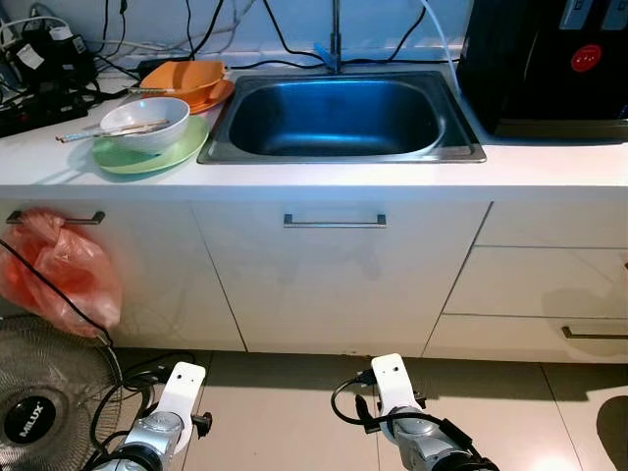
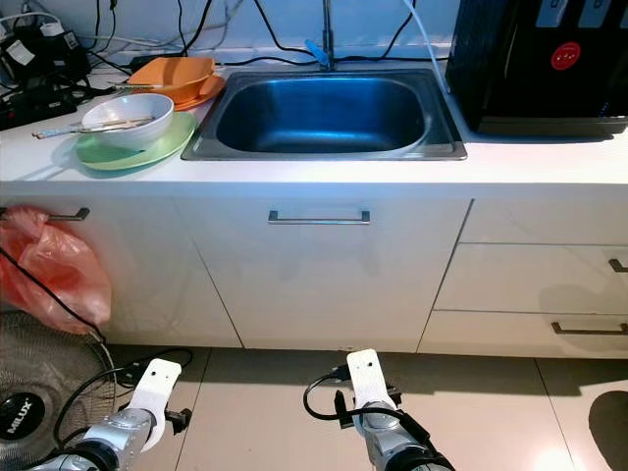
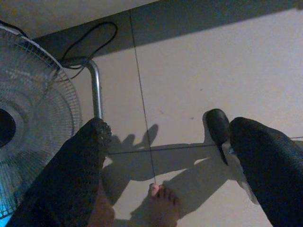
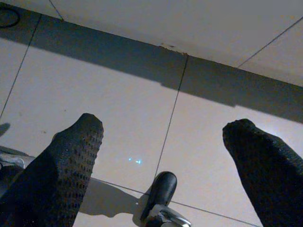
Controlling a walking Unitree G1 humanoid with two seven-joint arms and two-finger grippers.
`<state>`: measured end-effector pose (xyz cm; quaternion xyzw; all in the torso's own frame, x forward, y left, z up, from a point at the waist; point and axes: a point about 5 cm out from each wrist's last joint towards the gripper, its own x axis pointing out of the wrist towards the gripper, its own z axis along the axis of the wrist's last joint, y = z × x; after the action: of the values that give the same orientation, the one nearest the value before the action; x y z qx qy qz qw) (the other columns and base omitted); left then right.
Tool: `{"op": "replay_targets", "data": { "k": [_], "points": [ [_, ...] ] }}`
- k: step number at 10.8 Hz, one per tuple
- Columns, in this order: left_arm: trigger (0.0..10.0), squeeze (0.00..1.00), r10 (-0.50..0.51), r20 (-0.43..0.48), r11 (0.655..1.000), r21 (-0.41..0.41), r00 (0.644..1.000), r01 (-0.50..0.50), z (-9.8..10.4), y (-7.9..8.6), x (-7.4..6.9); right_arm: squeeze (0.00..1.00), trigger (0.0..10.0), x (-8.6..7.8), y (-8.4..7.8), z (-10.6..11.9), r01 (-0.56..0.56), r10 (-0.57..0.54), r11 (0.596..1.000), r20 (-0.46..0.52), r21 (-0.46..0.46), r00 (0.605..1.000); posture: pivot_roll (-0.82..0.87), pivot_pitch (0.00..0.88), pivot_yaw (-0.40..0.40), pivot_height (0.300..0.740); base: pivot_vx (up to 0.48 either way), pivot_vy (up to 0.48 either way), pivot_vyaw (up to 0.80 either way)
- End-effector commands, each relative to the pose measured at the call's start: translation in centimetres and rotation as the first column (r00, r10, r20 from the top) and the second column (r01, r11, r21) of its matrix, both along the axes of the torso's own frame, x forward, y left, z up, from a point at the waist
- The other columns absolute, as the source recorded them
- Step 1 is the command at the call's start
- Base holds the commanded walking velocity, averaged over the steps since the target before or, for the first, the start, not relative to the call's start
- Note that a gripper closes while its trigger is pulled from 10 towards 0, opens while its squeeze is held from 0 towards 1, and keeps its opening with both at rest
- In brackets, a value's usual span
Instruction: Kitchen organization
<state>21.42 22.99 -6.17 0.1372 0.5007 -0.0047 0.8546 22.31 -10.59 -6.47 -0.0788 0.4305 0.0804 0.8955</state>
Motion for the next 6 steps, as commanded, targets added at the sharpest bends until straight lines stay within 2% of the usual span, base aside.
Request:
{"op": "replay_targets", "data": {
  "k": [1,2,6],
  "points": [
    [10.0,0.00,-0.005,-0.001,1.000,0.030,1.000,0.005,0.23,0.62,0.11,0.00,10.0,0.40,0.36,0.30,0.015,-0.015,1.000,0.015,0.011,1.000,0.05,0.000,0.103,0.740,0.000,0.000,0.00],
    [10.0,0.00,-0.029,-0.003,0.999,0.039,1.000,0.030,0.26,0.53,0.21,0.00,10.0,0.44,0.27,0.32,0.020,-0.020,1.000,0.019,0.016,1.000,0.05,0.000,0.103,0.740,0.000,0.000,0.00],
    [10.0,0.00,-0.010,0.006,1.000,0.027,1.000,0.010,0.29,0.49,0.28,0.00,10.0,0.59,0.29,0.40,0.013,-0.013,1.000,0.019,0.012,1.000,0.05,0.000,0.100,0.740,0.000,0.000,0.00]
  ]
}}
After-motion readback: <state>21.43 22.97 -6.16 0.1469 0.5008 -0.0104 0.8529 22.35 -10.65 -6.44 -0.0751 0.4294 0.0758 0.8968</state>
